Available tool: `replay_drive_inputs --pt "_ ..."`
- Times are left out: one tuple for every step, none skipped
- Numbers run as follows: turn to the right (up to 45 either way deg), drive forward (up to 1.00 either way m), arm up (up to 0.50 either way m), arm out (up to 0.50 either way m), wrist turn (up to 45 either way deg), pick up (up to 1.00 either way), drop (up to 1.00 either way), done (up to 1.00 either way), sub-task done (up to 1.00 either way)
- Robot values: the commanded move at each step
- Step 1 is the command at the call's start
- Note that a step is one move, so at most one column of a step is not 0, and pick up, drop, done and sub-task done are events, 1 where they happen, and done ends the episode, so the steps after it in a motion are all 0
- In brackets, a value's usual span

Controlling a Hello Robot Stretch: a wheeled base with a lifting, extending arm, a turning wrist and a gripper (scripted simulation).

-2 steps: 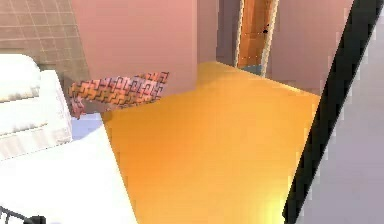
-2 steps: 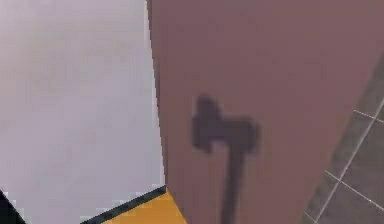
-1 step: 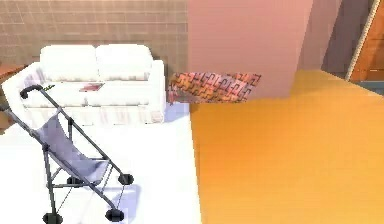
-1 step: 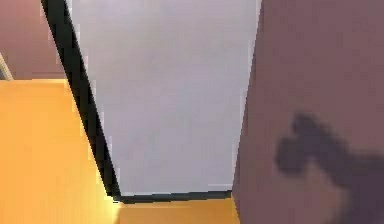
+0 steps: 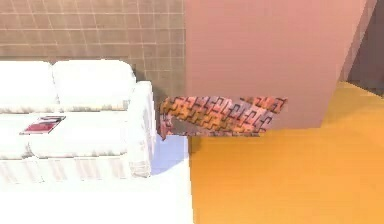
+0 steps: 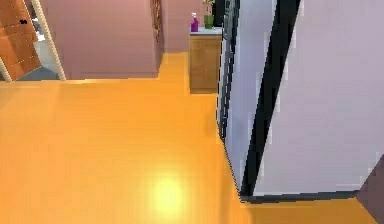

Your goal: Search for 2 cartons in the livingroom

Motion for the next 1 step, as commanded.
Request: replay_drive_inputs --pt "-24.0 0.00 0.00 0.00 0.0 0.00 0.00 0.00 0.00"
